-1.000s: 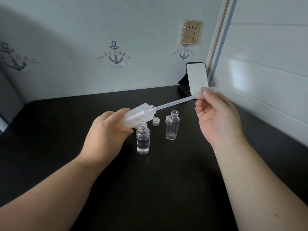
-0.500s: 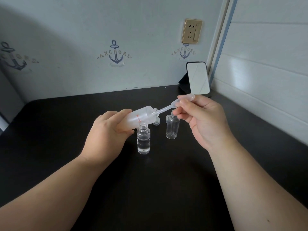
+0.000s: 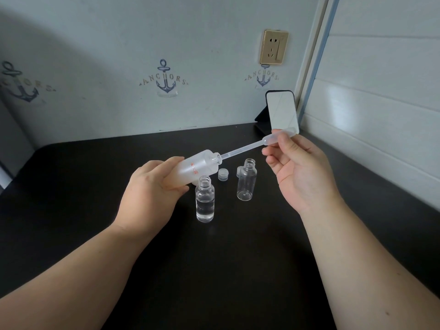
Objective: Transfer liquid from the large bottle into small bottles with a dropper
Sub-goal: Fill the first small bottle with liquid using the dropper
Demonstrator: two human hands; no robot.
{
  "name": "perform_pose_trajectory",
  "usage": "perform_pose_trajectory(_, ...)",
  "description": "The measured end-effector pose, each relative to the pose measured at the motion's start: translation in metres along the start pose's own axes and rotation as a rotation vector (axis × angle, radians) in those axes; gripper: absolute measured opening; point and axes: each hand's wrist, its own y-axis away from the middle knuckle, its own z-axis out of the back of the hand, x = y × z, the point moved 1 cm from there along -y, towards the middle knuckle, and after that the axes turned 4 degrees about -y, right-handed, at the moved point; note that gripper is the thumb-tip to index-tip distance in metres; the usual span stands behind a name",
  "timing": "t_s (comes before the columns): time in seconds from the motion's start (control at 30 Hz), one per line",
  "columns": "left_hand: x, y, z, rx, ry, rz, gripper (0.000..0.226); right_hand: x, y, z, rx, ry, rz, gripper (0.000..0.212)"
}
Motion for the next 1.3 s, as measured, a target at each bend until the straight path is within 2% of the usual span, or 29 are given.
perform_pose_trajectory(0.27,-0.002,-0.002,0.002,-0.002,0.013,0.038,0.05,0.005,-0.004,0.007,-0.078,-0.2,-0.018,0.013)
perform_pose_trajectory(0.43,0.0,-0.003,0.004,-0.029,0.031,0.09,0.044,0.007,-0.006,0.013,-0.197,-0.37,-0.035,0.012)
perform_pose_trajectory(0.6,0.001,-0.003,0.004,-0.05,0.089,0.132,0.04,0.008,-0.007,0.015,-0.255,-0.434,-0.025,0.012)
perform_pose_trajectory(0.83,0.001,-0.002,0.002,-0.055,0.189,0.221,0.039,0.009,-0.006,0.015,-0.297,-0.447,-0.038,0.011)
perform_pose_trajectory(1.07,0.005,-0.005,-0.001,-0.034,0.226,0.277,0.056,0.008,-0.007,0.015,-0.267,-0.39,-0.056,0.018)
perform_pose_trajectory(1.3,0.004,-0.006,-0.001,-0.007,0.24,0.29,0.064,0.01,-0.006,0.012,-0.217,-0.336,-0.044,0.026)
